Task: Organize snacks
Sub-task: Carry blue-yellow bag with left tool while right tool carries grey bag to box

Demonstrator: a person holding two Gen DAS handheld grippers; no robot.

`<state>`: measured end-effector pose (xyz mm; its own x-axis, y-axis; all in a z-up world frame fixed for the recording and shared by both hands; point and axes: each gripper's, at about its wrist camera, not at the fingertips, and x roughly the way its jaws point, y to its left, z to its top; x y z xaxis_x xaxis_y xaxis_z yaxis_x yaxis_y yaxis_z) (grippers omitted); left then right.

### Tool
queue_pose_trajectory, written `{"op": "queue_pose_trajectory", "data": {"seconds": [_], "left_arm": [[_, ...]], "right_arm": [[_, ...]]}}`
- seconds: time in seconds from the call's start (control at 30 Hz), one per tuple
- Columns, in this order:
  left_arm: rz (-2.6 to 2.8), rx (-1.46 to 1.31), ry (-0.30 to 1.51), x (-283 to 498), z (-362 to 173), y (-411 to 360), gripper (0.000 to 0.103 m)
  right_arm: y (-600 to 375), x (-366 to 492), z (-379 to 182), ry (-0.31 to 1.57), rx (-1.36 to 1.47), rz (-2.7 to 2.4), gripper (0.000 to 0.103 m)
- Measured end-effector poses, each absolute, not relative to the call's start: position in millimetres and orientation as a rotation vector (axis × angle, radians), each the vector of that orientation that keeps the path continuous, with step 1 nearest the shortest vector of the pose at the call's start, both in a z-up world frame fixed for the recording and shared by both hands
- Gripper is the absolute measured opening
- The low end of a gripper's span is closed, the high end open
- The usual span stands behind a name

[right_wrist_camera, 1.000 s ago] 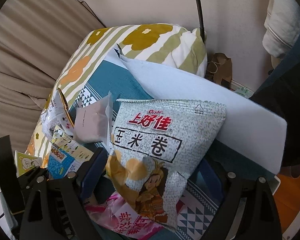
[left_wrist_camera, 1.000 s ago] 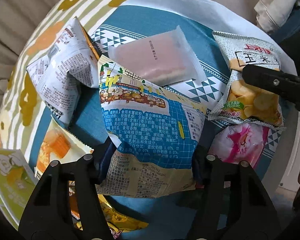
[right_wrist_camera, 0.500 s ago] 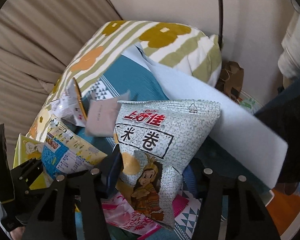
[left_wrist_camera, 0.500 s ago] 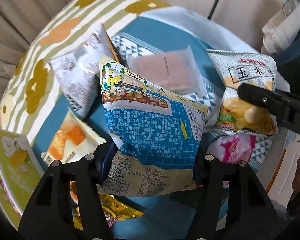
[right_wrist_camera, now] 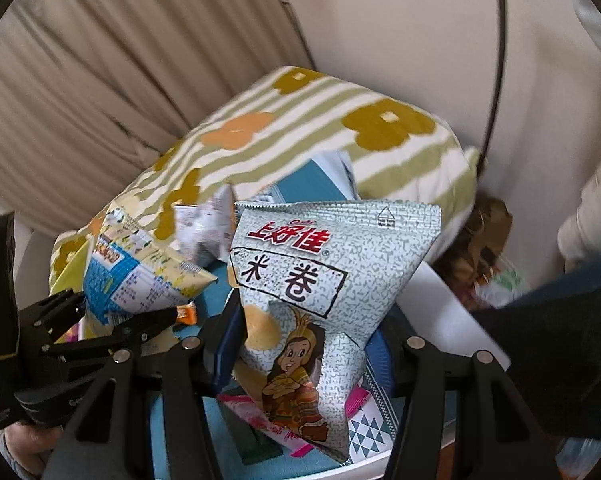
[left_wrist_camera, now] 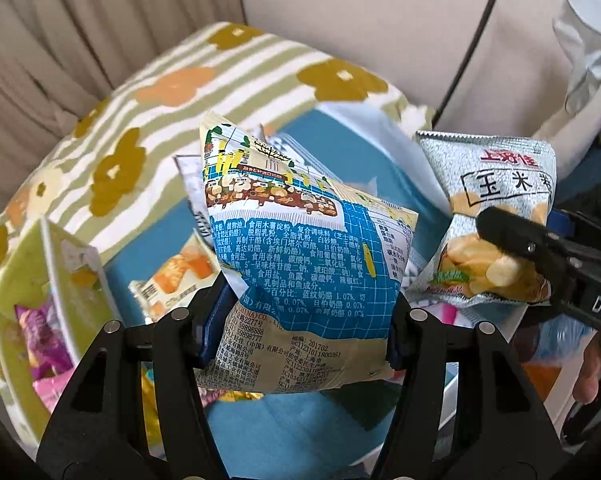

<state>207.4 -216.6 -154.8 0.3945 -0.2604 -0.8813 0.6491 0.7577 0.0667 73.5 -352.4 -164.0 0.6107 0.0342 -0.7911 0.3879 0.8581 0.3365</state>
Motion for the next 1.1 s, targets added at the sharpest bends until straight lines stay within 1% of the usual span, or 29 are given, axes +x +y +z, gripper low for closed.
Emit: {"op": "queue_pose_trajectory", "data": {"seconds": [0.3, 0.5, 0.6, 0.83, 1.1], "left_arm": [[-0.440, 0.279, 0.963, 180, -105, -174, 0.057], [-0.274, 0.188, 0.928, 174, -78, -118, 0.057], [-0.206, 0.148, 0.913, 177, -69, -77, 0.057], [-0.099, 0.085, 0.914, 212, -67, 21, 0.057], [-0.079, 0.060, 0.982, 281, -94, 109, 0.057]], "right_arm": [[-330, 78, -117, 0.871, 0.358, 0.008, 0.051], [-290, 99, -93, 0.846, 0.269, 0.192, 0.051], [-264, 112, -84, 0.833, 0.244, 0.259, 0.051], [-182, 150, -75, 0.821, 0.191, 0.371, 0.051], [-98, 211, -101, 0.876, 0.187, 0.398, 0.051]]}}
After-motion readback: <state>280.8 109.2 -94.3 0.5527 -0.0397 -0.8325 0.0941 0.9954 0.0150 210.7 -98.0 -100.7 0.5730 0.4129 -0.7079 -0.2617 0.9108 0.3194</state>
